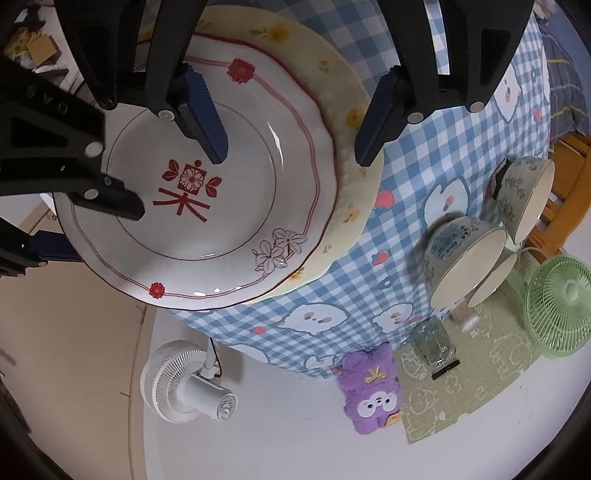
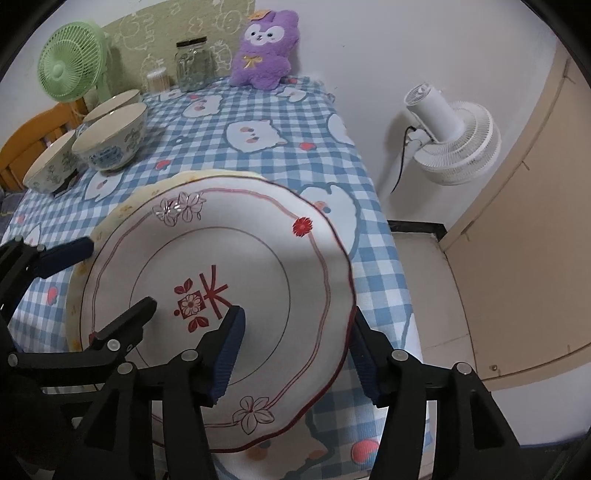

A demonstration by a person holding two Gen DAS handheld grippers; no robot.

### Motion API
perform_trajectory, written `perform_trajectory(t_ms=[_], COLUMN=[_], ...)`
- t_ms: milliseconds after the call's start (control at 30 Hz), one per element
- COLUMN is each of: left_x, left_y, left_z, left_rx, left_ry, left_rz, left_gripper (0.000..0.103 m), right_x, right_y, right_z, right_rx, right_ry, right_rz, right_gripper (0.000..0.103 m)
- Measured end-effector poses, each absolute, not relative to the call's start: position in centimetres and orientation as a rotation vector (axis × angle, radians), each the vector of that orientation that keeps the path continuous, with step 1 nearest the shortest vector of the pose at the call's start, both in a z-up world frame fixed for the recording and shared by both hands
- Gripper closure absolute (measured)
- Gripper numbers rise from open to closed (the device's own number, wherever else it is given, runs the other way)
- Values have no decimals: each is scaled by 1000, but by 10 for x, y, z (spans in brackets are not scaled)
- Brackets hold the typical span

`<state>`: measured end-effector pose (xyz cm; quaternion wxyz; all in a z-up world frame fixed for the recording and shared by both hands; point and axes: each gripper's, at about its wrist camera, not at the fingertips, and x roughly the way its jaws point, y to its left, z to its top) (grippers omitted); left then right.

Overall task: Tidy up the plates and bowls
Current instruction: 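Lower the red-rimmed plate onto the yellow plate stack with both tools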

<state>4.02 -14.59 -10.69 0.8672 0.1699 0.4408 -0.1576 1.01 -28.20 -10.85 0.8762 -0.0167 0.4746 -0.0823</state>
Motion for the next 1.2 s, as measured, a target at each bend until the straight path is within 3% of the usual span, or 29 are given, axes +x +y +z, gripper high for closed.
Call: perform_trajectory(t_ms=[100, 233, 600, 700, 767, 833, 933, 1200], left_x=[40, 39, 40, 41, 41, 41, 40, 40], left_y=[-141, -135, -123, -118, -115, -111, -106, -79], left_z=[-104, -102, -99, -98, -97, -95, -90, -74], left_rx=[333, 317, 298, 286, 276, 272, 269, 248], left_ry=[925, 922, 923, 928, 927, 922, 912, 881], left_rz=[-330, -333, -326, -323, -322, -320, -311, -264], left_gripper=[30, 30, 30, 30, 29, 27, 23, 16], right_x=[8, 7, 17, 20, 22, 20, 14, 13], right_y=[-283, -288, -278, -275, -272, -270, -256, -225], right_z=[-106, -108, -112, -112, -114, -111, -100, -71], right_rx=[-16, -16, -45, -63, -61, -34, -92, -129], right_ry=[986, 997, 988, 1007, 1017, 1000, 934, 844], right_rz=[-177, -215, -217, -228, -212, -177, -186, -142], right_gripper=[47, 72, 72, 69, 61, 39, 25, 19])
